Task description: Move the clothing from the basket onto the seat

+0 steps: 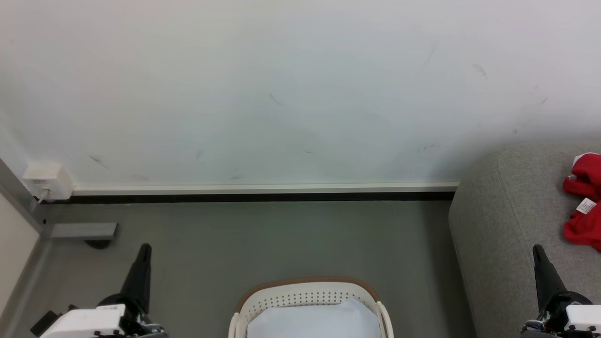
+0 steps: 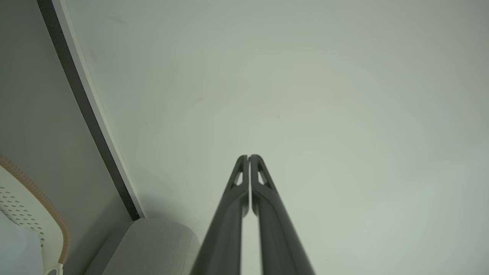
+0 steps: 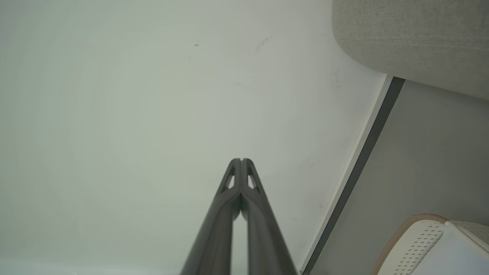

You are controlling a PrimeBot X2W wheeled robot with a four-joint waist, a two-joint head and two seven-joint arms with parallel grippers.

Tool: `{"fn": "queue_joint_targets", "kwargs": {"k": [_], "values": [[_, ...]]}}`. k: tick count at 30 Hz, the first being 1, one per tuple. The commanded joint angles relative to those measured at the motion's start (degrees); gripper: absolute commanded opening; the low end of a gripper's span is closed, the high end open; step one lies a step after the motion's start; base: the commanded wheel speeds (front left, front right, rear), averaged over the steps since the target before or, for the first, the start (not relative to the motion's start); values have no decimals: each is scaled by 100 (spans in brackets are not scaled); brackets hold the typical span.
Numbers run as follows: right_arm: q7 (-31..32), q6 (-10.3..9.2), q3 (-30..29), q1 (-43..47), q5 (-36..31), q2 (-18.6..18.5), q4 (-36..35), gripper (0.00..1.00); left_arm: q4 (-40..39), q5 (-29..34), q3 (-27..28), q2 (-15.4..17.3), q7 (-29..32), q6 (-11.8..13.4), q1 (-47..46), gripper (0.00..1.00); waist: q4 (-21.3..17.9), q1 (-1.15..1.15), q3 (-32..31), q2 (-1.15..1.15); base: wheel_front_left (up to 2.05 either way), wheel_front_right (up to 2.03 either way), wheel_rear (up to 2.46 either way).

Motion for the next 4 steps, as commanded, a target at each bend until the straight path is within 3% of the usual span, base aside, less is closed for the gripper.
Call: {"fn": "queue_joint_targets", "kwargs": {"k": [1, 4], "values": [[-30, -12, 4, -34, 49, -52, -29, 0, -13, -79, 18, 12, 24, -14, -37, 0, 0, 0, 0, 0, 0, 0, 0], [-32, -12, 10, -33, 54, -56, -28, 0, -13, -79, 18, 12, 24, -14, -37, 0, 0, 0, 0, 0, 0, 0, 0]]}}
